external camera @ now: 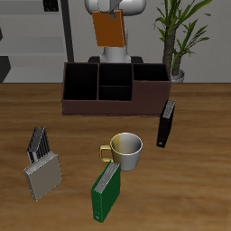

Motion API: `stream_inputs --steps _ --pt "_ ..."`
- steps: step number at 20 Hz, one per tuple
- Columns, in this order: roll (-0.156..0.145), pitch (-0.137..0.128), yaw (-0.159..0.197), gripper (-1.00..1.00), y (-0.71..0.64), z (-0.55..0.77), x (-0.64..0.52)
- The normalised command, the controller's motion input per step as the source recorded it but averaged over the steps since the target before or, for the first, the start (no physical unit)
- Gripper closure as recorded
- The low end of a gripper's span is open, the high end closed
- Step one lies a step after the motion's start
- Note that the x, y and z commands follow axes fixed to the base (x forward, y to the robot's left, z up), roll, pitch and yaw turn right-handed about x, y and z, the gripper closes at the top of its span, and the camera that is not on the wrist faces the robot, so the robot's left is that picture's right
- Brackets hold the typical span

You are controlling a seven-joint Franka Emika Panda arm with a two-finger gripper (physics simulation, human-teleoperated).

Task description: Place the orange book into the back desk caddy's back compartment

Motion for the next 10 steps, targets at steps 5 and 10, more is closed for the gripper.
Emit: stream_inputs --steps 5,10 --pt "-0.036 -0.049 0.061 1.0 -0.14 0.14 0.14" --pt "0.005 -0.015 0.075 1.0 0.04 0.05 0.12"
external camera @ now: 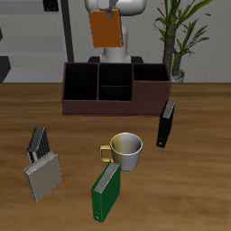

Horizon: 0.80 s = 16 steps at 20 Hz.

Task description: Place the orange book into the back desk caddy's back compartment

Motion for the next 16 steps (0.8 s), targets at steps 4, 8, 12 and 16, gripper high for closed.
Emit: stream_inputs --steps 4,8,12,16 --pt "0.037 -0.036 0.123 1.0 0.12 0.03 0.07" --pt "0.027 -0.022 0.072 1.0 0.03 0.03 0.06" --pt "0.019 0.002 0.042 1.0 0.01 -0.09 0.04" --pt "0.025 0.007 0.091 1.0 0.02 -0.13 0.08"
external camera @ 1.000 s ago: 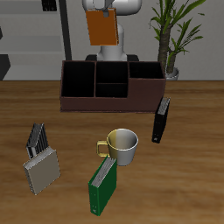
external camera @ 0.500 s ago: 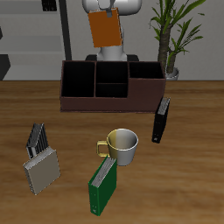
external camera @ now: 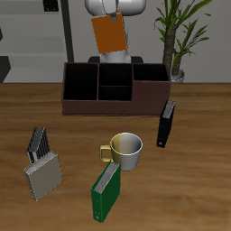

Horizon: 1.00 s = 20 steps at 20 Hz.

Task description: Place the orange book into the back desk caddy's back compartment

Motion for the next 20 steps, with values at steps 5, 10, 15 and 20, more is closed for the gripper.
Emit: stream_inputs --steps 5,10,15,20 --pt "0.011 -0.022 0.079 1.0 -0.06 -0.05 0.08" --pt "0.004 -0.007 0.056 1.0 -0.06 -0.1 0.06" --pt "-0.004 -0.003 -0.024 1.0 -0.02 -0.01 0.05" --pt "0.009 -0.012 -0.024 1.0 0.0 0.0 0.12"
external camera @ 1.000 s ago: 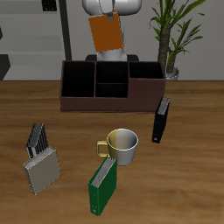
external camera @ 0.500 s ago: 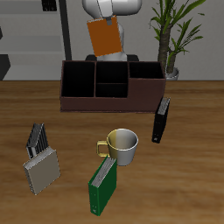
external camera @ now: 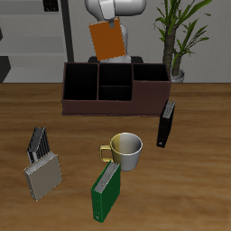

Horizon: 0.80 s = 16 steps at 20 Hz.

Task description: Place the orange book into the back desk caddy's back compartment

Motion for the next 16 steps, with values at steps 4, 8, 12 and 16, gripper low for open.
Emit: stream_inputs --steps 4,8,12,16 --pt "0.015 0.008 0.003 1.0 0.1 -0.13 0.1" --pt "0.022 -0.002 -0.012 1.0 0.13 -0.14 0.13" --pt "0.015 0.015 -0.007 1.0 0.11 -0.16 0.07" --pt "0.022 0.03 0.007 1.0 0.15 -0.21 -0.03"
